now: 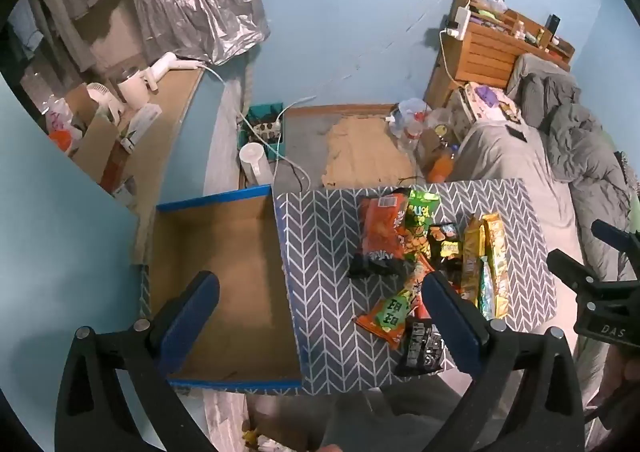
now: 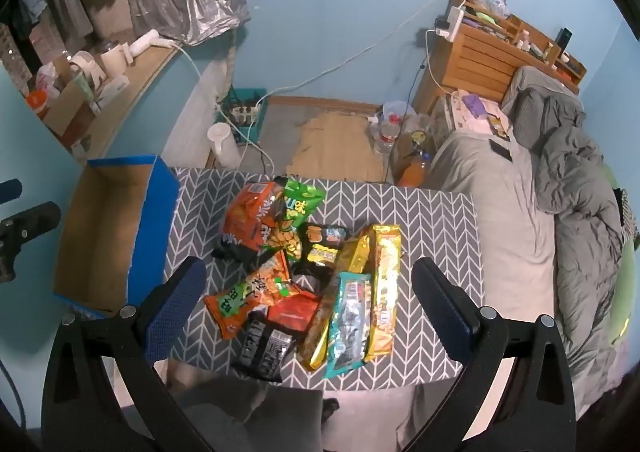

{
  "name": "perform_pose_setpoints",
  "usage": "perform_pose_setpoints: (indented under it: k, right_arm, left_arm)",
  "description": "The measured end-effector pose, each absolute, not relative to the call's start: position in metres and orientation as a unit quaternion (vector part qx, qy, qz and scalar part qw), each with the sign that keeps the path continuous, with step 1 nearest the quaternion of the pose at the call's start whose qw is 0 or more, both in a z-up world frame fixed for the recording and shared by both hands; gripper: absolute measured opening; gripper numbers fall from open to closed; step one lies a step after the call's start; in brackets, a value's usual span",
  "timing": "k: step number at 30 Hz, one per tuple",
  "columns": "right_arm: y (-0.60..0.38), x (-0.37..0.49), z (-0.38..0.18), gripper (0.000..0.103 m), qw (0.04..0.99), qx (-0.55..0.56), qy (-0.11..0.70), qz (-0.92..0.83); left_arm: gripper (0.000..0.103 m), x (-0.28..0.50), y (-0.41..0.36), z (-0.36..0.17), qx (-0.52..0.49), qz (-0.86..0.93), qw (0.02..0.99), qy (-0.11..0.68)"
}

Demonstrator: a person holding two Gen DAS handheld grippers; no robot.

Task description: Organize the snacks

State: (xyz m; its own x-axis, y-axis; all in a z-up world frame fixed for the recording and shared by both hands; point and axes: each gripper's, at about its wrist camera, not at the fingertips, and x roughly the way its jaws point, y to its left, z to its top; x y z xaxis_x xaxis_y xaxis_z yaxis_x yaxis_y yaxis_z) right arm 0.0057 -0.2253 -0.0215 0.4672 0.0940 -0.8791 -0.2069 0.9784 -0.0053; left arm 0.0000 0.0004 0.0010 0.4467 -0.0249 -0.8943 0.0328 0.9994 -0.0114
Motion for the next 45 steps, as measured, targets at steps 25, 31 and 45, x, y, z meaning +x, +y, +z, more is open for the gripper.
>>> perform_pose_setpoints:
  k: [25, 31, 45]
  right_arm:
    - [-0.230, 0.005, -0.025, 0.101, 0.852, -0.053, 0.513, 0.092]
    - [-0.233, 0.012, -0.028, 0.100, 0.847, -0.053, 0.520, 0.095]
    - [-0.237, 0.017, -0.031, 0.100, 0.844, -0.052, 0.526, 0.089]
  left_arm:
    - [0.102, 0.006, -0.007, -0.009, 0.015, -0.028, 0.845, 0.534]
    - [0.102, 0.004, -0.008, -0.010, 0.016, -0.029, 0.845, 0.534]
    - [0.102, 0.012, -0.015, -0.017, 0.014, -0.037, 0.841, 0.539]
